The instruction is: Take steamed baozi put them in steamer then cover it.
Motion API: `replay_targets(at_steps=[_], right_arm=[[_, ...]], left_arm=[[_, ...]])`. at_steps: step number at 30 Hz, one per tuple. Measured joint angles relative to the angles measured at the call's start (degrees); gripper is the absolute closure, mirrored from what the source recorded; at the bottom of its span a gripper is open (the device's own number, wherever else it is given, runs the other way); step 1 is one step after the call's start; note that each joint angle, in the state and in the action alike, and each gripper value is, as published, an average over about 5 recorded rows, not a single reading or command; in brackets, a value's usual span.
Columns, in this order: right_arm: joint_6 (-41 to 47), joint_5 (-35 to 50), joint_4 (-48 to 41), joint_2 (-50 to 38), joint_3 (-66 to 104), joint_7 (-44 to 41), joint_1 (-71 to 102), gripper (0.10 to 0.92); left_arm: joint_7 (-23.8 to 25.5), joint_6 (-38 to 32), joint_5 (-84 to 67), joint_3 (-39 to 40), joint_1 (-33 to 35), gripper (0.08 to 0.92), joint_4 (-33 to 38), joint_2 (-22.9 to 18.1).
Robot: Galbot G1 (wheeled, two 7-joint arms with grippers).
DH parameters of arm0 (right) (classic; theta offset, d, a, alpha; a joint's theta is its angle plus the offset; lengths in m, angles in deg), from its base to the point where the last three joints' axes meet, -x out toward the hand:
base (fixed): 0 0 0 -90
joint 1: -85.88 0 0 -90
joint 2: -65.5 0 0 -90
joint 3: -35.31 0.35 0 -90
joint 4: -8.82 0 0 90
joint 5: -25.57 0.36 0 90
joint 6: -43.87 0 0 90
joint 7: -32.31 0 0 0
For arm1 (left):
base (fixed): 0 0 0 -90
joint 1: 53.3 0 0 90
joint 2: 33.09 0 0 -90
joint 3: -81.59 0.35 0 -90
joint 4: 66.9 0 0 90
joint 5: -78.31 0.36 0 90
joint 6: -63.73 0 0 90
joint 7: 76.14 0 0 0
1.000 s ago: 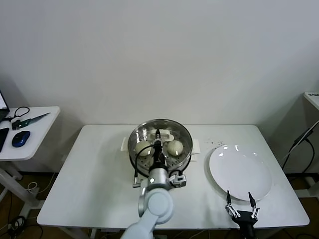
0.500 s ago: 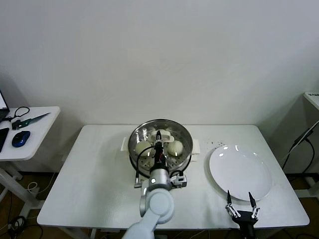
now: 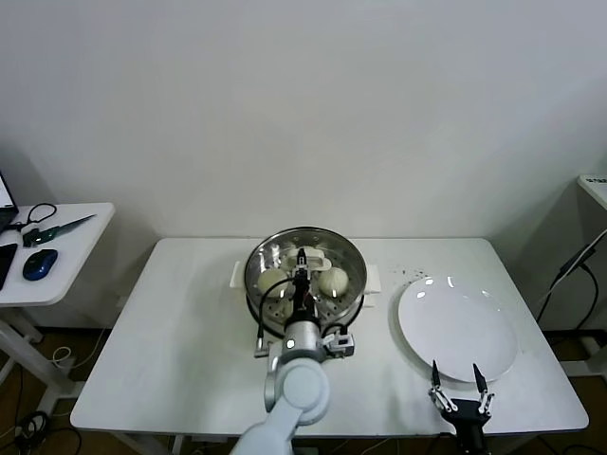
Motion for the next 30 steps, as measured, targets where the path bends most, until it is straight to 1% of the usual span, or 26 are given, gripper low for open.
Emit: replay_targets(at_steps=[7, 12, 16, 19, 21, 24, 30], right_arm=[[0.7, 0.0, 0.6, 0.0, 0.2, -0.3, 0.0, 0.203], [1.3, 0.0, 1.0, 0.1, 0.1, -0.6, 0.1, 0.203], [1.7, 0.2, 1.3, 0.2, -0.1, -0.5, 0.0, 0.203], [2.0, 0.4, 1.8, 0.1, -0.4, -0.4, 0.2, 0.203], [2.3, 0.4, 2.2, -0.2, -0.5, -0.5, 0.3, 0.203], [2.8, 0.4, 2.8, -0.7, -0.5, -0.6, 0.4, 0.203], [3.2, 0.4, 3.4, -1.5, -0.6, -0.7, 0.3, 0.203]], left_arm=[[1.1, 0.6, -2.1, 1.0, 0.1, 0.576, 2.6, 0.8], [1.3, 0.8, -4.0, 1.1, 1.4, 0.428, 6.0, 2.1], [0.6, 0.4, -6.7, 0.5, 3.0, 0.316, 9.5, 4.0], [-1.3, -0.9, -10.7, -0.8, 4.8, 0.233, 12.3, 6.0], [-3.5, -2.6, -14.8, -2.5, 6.3, 0.197, 13.9, 7.4], [-7.6, -6.3, -23.4, -6.8, 8.7, 0.180, 15.8, 9.2], [-14.2, -15.4, -45.8, -20.6, 14.9, 0.177, 17.5, 12.1]])
